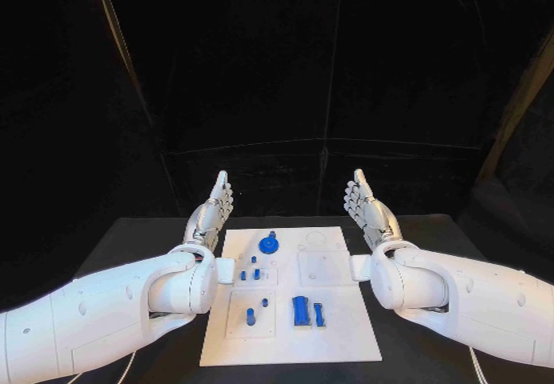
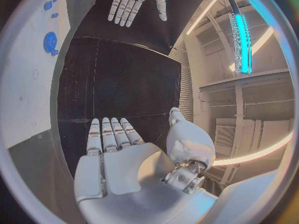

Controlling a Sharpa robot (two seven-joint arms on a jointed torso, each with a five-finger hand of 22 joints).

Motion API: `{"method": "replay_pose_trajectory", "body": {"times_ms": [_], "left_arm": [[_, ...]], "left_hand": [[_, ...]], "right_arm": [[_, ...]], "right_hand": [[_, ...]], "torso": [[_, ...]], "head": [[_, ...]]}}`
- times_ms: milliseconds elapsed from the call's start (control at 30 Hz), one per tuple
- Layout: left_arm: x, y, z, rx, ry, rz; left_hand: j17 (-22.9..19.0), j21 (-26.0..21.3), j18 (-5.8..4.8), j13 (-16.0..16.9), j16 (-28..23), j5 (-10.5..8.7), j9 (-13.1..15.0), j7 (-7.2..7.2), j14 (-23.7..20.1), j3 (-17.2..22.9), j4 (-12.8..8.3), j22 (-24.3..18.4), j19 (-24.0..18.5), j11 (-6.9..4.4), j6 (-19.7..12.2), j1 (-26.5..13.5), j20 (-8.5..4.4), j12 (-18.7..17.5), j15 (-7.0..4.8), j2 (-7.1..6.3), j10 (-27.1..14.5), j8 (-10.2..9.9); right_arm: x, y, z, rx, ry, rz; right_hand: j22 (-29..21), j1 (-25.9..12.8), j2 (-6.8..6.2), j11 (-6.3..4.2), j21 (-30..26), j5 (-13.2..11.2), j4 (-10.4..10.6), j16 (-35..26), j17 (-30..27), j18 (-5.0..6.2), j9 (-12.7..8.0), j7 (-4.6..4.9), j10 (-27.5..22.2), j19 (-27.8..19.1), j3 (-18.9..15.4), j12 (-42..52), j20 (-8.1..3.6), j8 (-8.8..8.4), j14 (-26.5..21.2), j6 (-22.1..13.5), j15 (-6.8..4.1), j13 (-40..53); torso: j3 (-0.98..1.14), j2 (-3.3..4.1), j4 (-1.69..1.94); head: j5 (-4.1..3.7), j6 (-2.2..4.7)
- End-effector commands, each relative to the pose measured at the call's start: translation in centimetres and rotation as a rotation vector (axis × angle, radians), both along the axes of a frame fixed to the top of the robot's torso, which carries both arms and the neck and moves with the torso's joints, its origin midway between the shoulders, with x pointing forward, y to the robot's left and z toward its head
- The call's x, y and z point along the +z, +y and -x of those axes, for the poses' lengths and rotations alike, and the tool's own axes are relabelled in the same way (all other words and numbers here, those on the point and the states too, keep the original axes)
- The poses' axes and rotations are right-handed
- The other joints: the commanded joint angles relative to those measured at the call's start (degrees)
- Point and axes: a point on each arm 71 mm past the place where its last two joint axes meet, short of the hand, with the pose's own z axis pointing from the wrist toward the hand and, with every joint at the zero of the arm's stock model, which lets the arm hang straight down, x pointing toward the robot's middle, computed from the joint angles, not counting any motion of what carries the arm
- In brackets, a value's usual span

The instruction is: Assemble the parts on the task board

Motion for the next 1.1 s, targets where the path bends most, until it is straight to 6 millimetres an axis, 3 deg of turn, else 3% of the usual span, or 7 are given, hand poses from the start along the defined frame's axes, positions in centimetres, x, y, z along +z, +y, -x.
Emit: {"method": "replay_pose_trajectory", "body": {"times_ms": [33, 600, 633, 667, 733, 800, 1100], "left_arm": [[0.44, 0.13, -0.04, 0.024, -0.042, -0.031], [0.44, 0.13, -0.04, 0.024, -0.042, -0.031], [0.44, 0.13, -0.04, 0.024, -0.042, -0.031], [0.44, 0.13, -0.04, 0.024, -0.042, -0.031], [0.44, 0.13, -0.04, 0.024, -0.042, -0.031], [0.44, 0.13, -0.04, 0.024, -0.042, -0.031], [0.44, 0.13, -0.04, 0.024, -0.042, -0.031]], "left_hand": [[-0.11, -0.23, -1.22, -0.07, -0.64, -0.22, -0.10, -0.09, -3.72, -0.31, 0.01, -1.90, -3.02, -0.20, -4.02, -5.70, -0.90, -0.40, -0.11, -0.01, -4.05, -0.23], [-0.11, -0.23, -1.22, -0.07, -0.64, -0.22, -0.10, -0.09, -11.23, -0.31, 0.01, -1.90, -9.05, -0.20, -7.98, -11.37, -0.90, -0.40, -0.11, -0.01, -8.05, -0.23], [-0.11, -0.23, -1.22, -0.07, -0.64, -0.22, -0.10, -0.09, -11.23, -0.31, 0.01, -1.90, -9.05, -0.20, -8.00, -11.62, -0.90, -0.40, -0.11, -0.01, -8.29, -0.23], [-0.11, -0.23, -1.22, -0.07, -0.64, -0.22, -0.10, -0.09, -11.23, -0.31, 0.01, -1.90, -9.05, -0.20, -12.20, -11.79, -0.90, -0.40, -0.11, -0.01, -8.29, -0.23], [-0.11, -0.23, -1.22, -0.07, -0.64, -0.22, -0.10, -0.09, -11.23, -0.31, 0.01, -1.90, -9.05, -0.20, -12.20, -12.16, -0.90, -0.40, -0.11, -0.01, -12.37, -0.23], [-0.11, -0.23, -1.22, -0.07, -0.64, -0.22, -0.10, -0.09, -11.23, -0.31, 0.01, -1.90, -9.05, -0.20, -12.20, -17.32, -0.90, -0.40, -0.11, -0.01, -12.37, -0.23], [-0.11, -0.23, -1.22, -0.07, -0.64, -0.22, -0.10, -0.09, -11.23, -0.31, 0.01, -1.90, -9.05, -0.20, -12.20, -17.32, -0.90, -0.40, -0.11, -0.01, -12.37, -0.23]], "right_arm": [[0.25, -0.12, -0.01, -0.025, -0.017, 0.002], [0.25, -0.12, -0.01, -0.025, -0.017, 0.002], [0.25, -0.12, -0.01, -0.025, -0.017, 0.002], [0.25, -0.12, -0.01, -0.025, -0.017, 0.002], [0.25, -0.12, -0.01, -0.025, -0.017, 0.002], [0.25, -0.12, -0.01, -0.025, -0.017, 0.002], [0.25, -0.12, -0.01, -0.025, -0.017, 0.002]], "right_hand": [[-2.55, -6.26, -0.02, -0.12, -0.39, -0.37, -0.03, -0.27, -0.12, -1.59, -0.11, -0.33, -4.45, -3.88, 0.38, -0.21, -0.67, -0.23, -4.60, -3.91, -0.06, -0.07], [-2.55, -12.49, -0.02, -0.12, -0.39, -0.37, -0.03, -0.27, -0.12, -1.59, -0.11, -0.33, -9.07, -7.78, 0.38, -0.21, -0.67, -0.23, -9.29, -7.71, -0.06, -0.07], [-2.55, -13.49, -0.02, -0.12, -0.39, -0.37, -0.03, -0.27, -0.12, -1.59, -0.11, -0.33, -9.74, -12.02, 0.38, -0.21, -0.67, -0.23, -9.94, -11.99, -0.06, -0.07], [-2.55, -14.39, -0.02, -0.12, -0.39, -0.37, -0.03, -0.27, -0.12, -1.59, -0.11, -0.33, -13.87, -12.02, 0.38, -0.21, -0.67, -0.23, -14.15, -11.99, -0.06, -0.07], [-2.55, -19.19, -0.02, -0.12, -0.39, -0.37, -0.03, -0.27, -0.12, -1.59, -0.11, -0.33, -13.87, -12.02, 0.38, -0.21, -0.67, -0.23, -14.15, -11.99, -0.06, -0.07], [-2.55, -19.19, -0.02, -0.12, -0.39, -0.37, -0.03, -0.27, -0.12, -1.59, -0.11, -0.33, -13.87, -12.02, 0.38, -0.21, -0.67, -0.23, -14.15, -11.99, -0.06, -0.07], [-2.55, -19.19, -0.02, -0.12, -0.39, -0.37, -0.03, -0.27, -0.12, -1.59, -0.11, -0.33, -13.87, -12.02, 0.38, -0.21, -0.67, -0.23, -14.15, -11.99, -0.06, -0.07]], "torso": [[0.00, 0.00, 0.00], [0.00, 0.00, 0.00], [0.00, 0.00, 0.00], [0.00, 0.00, 0.00], [0.00, 0.00, 0.00], [0.00, 0.00, 0.00], [0.00, 0.00, 0.00]], "head": [[-0.01, -0.01], [-0.01, -0.01], [-0.01, -0.01], [-0.01, -0.01], [-0.01, -0.01], [-0.01, -0.01], [-0.01, -0.01]]}}
